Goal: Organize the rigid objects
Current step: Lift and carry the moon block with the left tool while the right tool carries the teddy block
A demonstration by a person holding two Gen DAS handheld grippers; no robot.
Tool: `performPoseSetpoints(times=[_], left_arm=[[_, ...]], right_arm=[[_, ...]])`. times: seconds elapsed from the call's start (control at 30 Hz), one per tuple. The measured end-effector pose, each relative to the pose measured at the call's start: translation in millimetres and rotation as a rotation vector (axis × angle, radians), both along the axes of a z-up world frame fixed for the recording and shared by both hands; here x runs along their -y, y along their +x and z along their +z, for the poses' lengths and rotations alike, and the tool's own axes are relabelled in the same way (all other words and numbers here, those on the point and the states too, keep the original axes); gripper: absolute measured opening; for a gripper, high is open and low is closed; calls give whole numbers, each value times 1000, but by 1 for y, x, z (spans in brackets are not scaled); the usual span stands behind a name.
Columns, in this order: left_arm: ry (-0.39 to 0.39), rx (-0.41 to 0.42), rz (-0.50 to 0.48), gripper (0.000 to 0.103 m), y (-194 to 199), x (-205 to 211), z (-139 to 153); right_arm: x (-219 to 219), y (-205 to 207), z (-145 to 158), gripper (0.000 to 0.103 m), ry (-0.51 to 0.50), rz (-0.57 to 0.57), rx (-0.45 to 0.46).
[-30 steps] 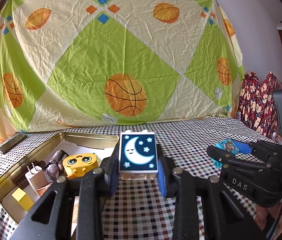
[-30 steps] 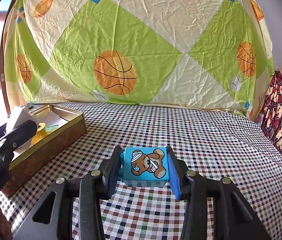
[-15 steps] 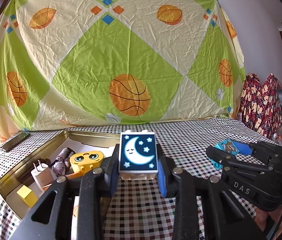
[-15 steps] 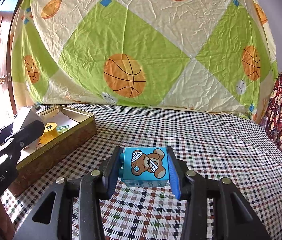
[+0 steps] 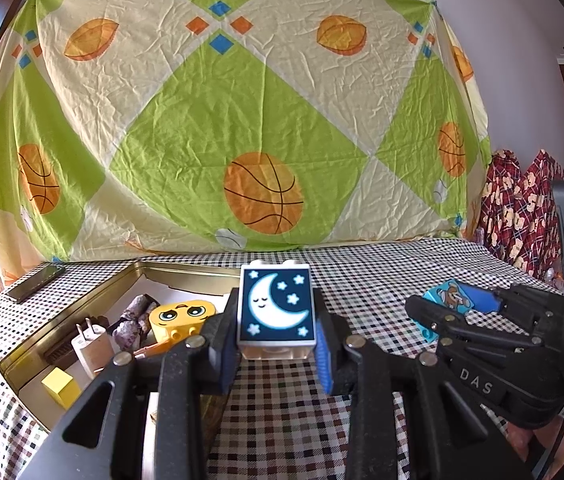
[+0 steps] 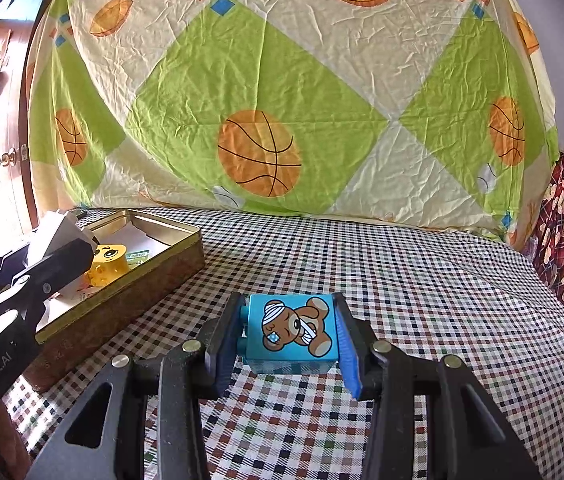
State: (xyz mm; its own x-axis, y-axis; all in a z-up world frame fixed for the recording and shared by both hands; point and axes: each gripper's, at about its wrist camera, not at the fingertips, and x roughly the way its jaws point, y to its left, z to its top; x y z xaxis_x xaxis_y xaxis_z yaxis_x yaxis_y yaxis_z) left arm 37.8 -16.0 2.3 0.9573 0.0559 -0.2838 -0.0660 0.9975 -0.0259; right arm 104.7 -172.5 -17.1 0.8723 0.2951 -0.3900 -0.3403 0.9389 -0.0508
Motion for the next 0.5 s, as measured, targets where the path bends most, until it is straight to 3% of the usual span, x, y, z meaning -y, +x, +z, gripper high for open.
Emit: performPoseSetpoints(times=[0.5], left_arm=[[4, 44, 20, 31, -19, -8, 3]], right_arm=[[-11, -10, 3, 45, 14, 23, 28]])
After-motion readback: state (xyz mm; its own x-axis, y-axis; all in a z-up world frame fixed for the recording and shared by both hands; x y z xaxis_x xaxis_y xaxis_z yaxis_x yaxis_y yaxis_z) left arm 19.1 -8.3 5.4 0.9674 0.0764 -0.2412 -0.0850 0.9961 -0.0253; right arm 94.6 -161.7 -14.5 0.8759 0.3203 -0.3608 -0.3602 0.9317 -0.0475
